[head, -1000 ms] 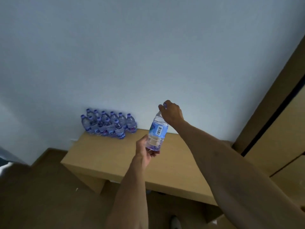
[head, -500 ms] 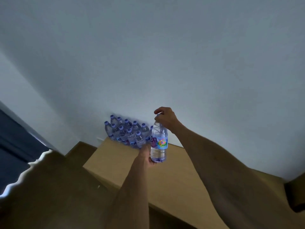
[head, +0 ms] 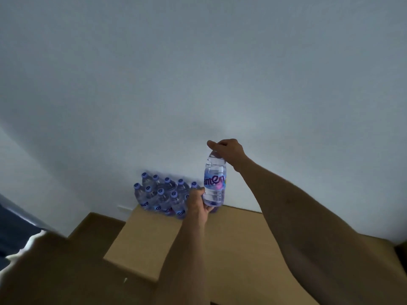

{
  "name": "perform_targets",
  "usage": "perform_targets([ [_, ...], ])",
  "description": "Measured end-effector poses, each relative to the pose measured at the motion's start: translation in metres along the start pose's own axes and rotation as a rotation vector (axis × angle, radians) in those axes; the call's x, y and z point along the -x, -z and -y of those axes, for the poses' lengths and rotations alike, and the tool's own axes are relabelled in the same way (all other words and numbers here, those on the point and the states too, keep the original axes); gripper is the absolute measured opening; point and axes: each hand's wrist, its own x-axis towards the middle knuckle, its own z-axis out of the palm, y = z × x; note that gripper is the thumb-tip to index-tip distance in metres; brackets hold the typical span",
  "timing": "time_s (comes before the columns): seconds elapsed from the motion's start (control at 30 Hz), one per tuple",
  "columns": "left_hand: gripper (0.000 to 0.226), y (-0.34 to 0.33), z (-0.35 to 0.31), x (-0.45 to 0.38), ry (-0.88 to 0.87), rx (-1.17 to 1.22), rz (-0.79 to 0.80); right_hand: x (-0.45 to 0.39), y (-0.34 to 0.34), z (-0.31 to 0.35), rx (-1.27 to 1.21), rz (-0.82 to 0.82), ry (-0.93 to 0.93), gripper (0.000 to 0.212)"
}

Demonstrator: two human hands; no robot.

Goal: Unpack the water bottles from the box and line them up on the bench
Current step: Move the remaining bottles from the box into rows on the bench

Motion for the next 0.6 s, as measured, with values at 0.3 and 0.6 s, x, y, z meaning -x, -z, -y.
perform_targets([
  [0.3,0.017,0.029,-0.05,-0.049,0.05,-0.2,0.143,-0.018,-0.025,0.018,0.337,-0.162,-0.083,0.033],
  [0.6,0.02,0.027,-0.059,-0.055,0.163,-0.152,0.346,-0.027,-0.048,0.032,0.273,-0.336,-0.131,0.032],
])
